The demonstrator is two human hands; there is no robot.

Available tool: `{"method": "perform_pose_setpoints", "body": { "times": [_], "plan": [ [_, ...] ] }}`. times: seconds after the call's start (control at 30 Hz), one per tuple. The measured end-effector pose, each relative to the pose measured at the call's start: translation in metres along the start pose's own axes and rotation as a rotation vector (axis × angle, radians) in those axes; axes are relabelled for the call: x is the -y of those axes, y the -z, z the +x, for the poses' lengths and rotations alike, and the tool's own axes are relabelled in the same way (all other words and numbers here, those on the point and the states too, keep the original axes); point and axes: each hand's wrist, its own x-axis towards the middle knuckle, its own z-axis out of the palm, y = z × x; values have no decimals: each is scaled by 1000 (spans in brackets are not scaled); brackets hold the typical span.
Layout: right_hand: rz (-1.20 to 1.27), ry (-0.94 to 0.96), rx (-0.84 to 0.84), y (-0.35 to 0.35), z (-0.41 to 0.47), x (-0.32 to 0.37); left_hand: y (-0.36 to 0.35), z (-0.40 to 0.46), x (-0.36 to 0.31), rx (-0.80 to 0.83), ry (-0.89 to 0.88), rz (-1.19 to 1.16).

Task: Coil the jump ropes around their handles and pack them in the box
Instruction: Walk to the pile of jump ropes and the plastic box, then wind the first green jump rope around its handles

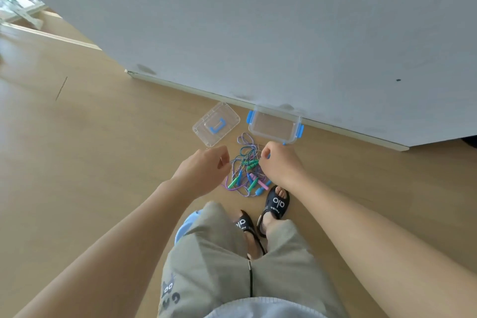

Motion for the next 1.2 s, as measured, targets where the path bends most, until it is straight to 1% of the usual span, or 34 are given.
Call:
{"method": "perform_pose_setpoints", "body": {
  "times": [0.27, 0.37, 0.47, 0.53, 0.6, 0.7, 0.83, 0.97, 1.07, 1.13, 1.2],
  "plan": [
    [130, -135, 8, -15, 70, -6, -13, 75, 21, 88, -53, 45],
    [185, -177, 8, -36, 107, -11, -26, 117, 41, 133, -87, 101],
    [229, -225, -15, -71, 157, -20, -50, 172, 70, 128, -150, 103],
    [225, -252, -43, -105, 202, -29, -77, 220, 98, 130, -184, 79],
    [218, -287, -90, -150, 256, -43, -113, 278, 129, 176, -245, 93],
    [254, -375, -62, -229, 326, -69, -175, 345, 180, 271, -275, 113],
    [228, -404, -28, -307, 414, -110, -253, 421, 228, 357, -316, 203],
    [218, -428, 49, -361, 478, -146, -317, 472, 258, 371, -346, 203],
    [169, -434, 91, -389, 505, -165, -350, 498, 273, 367, -341, 187],
    [169, -417, 57, -397, 512, -171, -363, 507, 272, 368, -344, 215],
    [218, -387, -48, -403, 510, -172, -370, 503, 268, 353, -378, 246]
  ]
}}
